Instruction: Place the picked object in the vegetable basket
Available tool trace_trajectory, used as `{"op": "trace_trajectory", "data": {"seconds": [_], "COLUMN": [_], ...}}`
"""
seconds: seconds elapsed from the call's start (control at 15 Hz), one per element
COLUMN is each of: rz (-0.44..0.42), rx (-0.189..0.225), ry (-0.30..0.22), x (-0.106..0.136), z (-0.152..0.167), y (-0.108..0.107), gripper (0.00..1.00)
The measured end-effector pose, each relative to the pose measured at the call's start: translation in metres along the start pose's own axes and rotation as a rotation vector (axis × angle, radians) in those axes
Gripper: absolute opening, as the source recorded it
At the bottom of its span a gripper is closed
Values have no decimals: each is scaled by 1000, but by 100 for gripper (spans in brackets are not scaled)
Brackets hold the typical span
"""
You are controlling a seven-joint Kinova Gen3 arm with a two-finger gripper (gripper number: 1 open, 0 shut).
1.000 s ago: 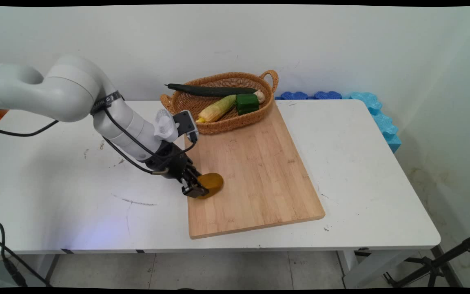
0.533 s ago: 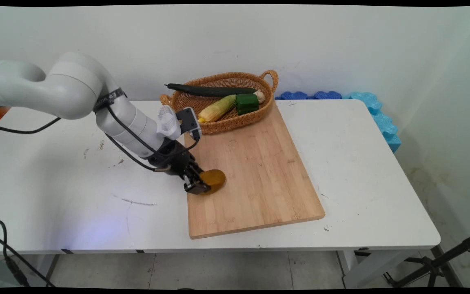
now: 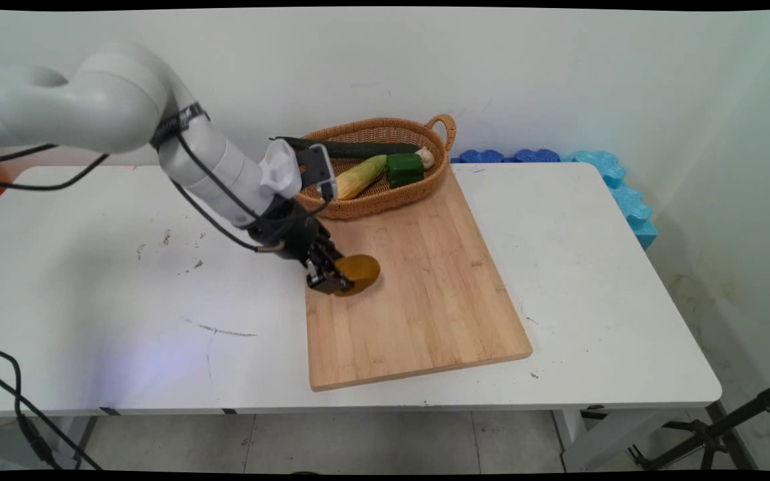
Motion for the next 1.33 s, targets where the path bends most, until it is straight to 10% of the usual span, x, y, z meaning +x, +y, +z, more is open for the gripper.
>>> {"op": "trace_trajectory", "data": {"seconds": [1.33], "rz": [138], "rx": [165], "ry": [50], "x": [84], "z": [-22], "y": [-145], "gripper": [0]}}
